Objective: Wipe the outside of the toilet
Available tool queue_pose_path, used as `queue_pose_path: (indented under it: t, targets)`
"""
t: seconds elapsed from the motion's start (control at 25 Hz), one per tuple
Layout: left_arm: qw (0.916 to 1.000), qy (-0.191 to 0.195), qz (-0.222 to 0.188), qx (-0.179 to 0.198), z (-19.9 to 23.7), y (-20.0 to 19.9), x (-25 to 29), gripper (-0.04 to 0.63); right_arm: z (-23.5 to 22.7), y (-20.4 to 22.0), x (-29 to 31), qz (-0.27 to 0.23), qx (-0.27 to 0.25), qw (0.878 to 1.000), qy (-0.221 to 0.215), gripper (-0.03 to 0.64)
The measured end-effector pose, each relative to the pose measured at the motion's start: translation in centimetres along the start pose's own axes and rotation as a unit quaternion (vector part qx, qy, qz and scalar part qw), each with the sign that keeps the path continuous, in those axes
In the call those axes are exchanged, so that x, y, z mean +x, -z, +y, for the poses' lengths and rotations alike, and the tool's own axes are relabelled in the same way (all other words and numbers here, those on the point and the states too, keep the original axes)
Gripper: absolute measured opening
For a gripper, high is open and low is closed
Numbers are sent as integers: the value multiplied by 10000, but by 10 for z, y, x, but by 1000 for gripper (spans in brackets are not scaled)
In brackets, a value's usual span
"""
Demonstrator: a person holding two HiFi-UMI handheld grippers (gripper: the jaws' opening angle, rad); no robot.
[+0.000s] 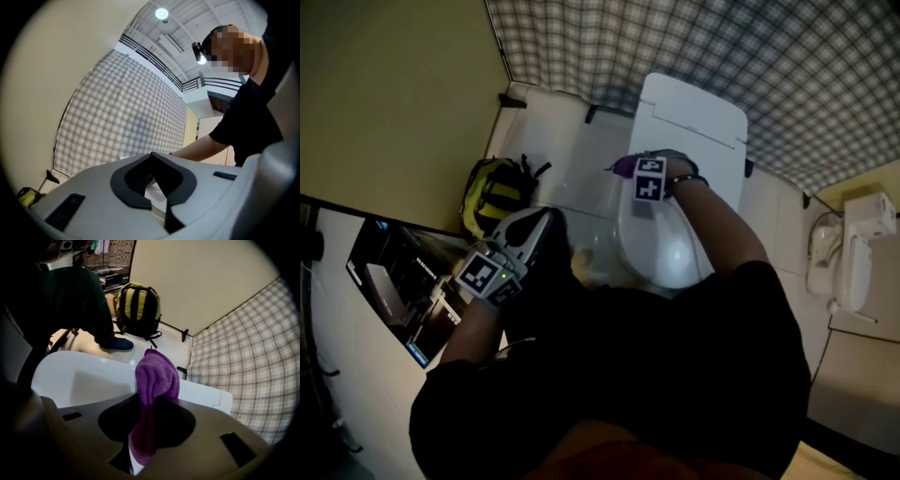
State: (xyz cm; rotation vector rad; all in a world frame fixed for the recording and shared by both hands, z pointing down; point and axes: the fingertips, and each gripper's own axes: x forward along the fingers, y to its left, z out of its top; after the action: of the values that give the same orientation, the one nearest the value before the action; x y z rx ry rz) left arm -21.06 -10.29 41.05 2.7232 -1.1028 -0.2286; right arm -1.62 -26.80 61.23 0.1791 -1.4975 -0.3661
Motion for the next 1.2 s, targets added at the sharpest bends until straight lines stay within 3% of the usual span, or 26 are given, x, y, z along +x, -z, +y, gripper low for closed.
queue_pose_path:
  t: [0.24,0.56,1.0,1.12,1.2]
  targets:
    - [9991,314,-224,163,-56,-18,-4,-8,134,-23,-40,254,-650,9962,-522,89]
    - [9987,436,-190,196,-110,-19,-23,-8,250,-17,-69,-99,-501,9930,-1065,91]
    - [9975,604,-194,327,-137,-25,-24,-8,280,-8,-75,-347,-89,9921,-1206,95]
    - [9976,592,-120,344,-132,-20,-23,-8,266,-8,-67,-903,546,9831,-1497,97]
    - [9981,512,-76,335,-122,-17,-21,-8,224,-1,-68,-1283,1044,9786,-1223,98]
